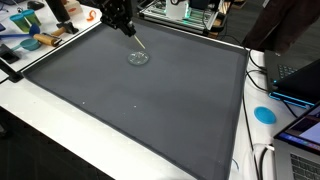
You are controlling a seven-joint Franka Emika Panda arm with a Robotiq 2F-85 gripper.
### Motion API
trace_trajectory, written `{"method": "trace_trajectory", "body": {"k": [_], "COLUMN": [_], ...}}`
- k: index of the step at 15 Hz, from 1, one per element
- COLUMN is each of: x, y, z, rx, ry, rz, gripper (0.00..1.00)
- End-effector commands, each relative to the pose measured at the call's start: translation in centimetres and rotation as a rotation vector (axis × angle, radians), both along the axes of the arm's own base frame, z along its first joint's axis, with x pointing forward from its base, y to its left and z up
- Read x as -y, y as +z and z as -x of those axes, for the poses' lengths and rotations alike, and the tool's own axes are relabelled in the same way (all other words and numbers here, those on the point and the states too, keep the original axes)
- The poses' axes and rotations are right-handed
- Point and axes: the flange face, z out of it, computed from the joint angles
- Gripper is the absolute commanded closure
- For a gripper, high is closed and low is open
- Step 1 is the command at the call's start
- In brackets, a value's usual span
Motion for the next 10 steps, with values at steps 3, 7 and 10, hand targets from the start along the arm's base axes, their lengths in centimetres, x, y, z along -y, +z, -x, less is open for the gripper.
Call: {"method": "trace_trajectory", "body": {"k": [3,7,10], "x": [0.2,-0.3,-0.5], "y": [-1.9,-3.2,-3.9], "z": [-0.4,-0.7,-0.9], "rx": [0.033,0.048,0.061], "ry": [0.016,0.036,0.04], "rz": [-0.062,-0.087,-0.099], "gripper": [0.97,0.97,0.97]}}
